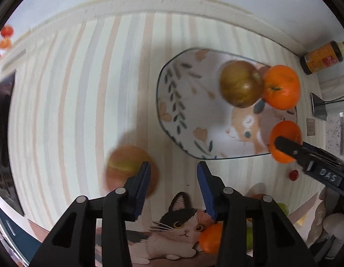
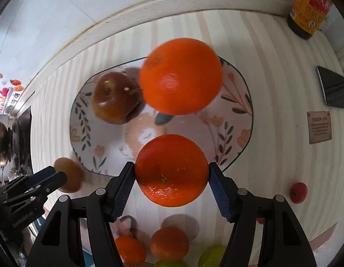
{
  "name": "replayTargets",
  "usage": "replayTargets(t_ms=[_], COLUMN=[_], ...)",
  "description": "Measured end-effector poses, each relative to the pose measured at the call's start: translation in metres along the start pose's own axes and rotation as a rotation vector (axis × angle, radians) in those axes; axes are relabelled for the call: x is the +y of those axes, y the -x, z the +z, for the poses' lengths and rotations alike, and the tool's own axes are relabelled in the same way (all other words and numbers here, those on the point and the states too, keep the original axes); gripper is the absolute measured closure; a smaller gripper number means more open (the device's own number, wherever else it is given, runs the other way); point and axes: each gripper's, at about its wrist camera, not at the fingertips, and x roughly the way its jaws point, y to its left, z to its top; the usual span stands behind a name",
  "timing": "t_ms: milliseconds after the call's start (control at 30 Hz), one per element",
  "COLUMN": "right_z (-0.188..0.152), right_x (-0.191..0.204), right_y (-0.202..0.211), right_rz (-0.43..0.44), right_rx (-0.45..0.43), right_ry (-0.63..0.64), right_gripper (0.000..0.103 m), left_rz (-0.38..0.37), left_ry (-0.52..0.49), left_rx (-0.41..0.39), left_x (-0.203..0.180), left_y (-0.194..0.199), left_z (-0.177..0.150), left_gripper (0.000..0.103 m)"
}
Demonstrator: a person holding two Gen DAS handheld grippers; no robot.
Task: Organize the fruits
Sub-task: 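Lift the apple with the left tool while the right tool lowers the tangerine onto the plate, then release both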
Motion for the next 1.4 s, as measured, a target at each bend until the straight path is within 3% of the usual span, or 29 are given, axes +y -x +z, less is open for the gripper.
replayTargets(t_ms=[100, 200, 233, 267, 300, 333, 467, 600, 733, 867, 1000, 1300, 1400], right_z=[-0.005, -0.012, -0.013, -0.017, -0.017, -0.017, -0.017, -0.013, -0.012, -0.010, -0.010, -0.006, -0.006], right_x=[-0.003, -0.008, -0.008, -0.010, -0.009, -0.007, 0.003, 0.020, 0.026, 0.030, 0.033, 0.050, 0.057], right_y=[0.002, 0.002, 0.003, 0.005, 0.005, 0.005, 0.007, 0.001, 0.000, -0.003, -0.005, -0.014, -0.015], right_rz=[0.026, 0.065, 0.068, 0.073, 0.078, 0.084, 0.093, 0.091, 0.077, 0.057, 0.048, 0.034, 0.034], right_rx=[-0.007, 0.003, 0.004, 0.004, 0.004, 0.002, -0.010, -0.014, -0.017, -0.019, -0.018, -0.010, -0.009], right_ry=[-0.011, -0.025, -0.025, -0.025, -0.026, -0.027, -0.021, -0.012, -0.016, -0.033, -0.044, -0.046, -0.039], right_gripper=[0.034, 0.034, 0.034, 0.034, 0.034, 0.034, 0.034, 0.034, 0.034, 0.034, 0.034, 0.034, 0.034], left_rz=[-0.052, -0.102, -0.099, -0.081, -0.059, -0.040, 0.018, -0.001, -0.024, 0.092, 0.144, 0.127, 0.088], left_ry=[0.074, 0.174, 0.207, 0.242, 0.271, 0.294, 0.419, 0.465, 0.466, 0.404, 0.357, 0.367, 0.369], left_rx=[-0.010, -0.108, -0.142, -0.174, -0.196, -0.208, -0.175, -0.147, -0.172, -0.184, -0.153, -0.140, -0.133], left_x=[0.023, 0.056, 0.069, 0.083, 0.099, 0.111, 0.164, 0.190, 0.196, 0.195, 0.204, 0.228, 0.230], left_y=[0.006, 0.042, 0.054, 0.065, 0.072, 0.075, 0.061, 0.038, 0.031, 0.021, 0.010, 0.005, 0.005], left_z=[-0.006, -0.014, -0.019, -0.019, -0.021, -0.021, -0.013, 0.011, 0.038, 0.076, 0.093, 0.102, 0.094], left_gripper=[0.062, 0.061, 0.057, 0.045, 0.039, 0.039, 0.039, 0.039, 0.039, 0.038, 0.038, 0.039, 0.039])
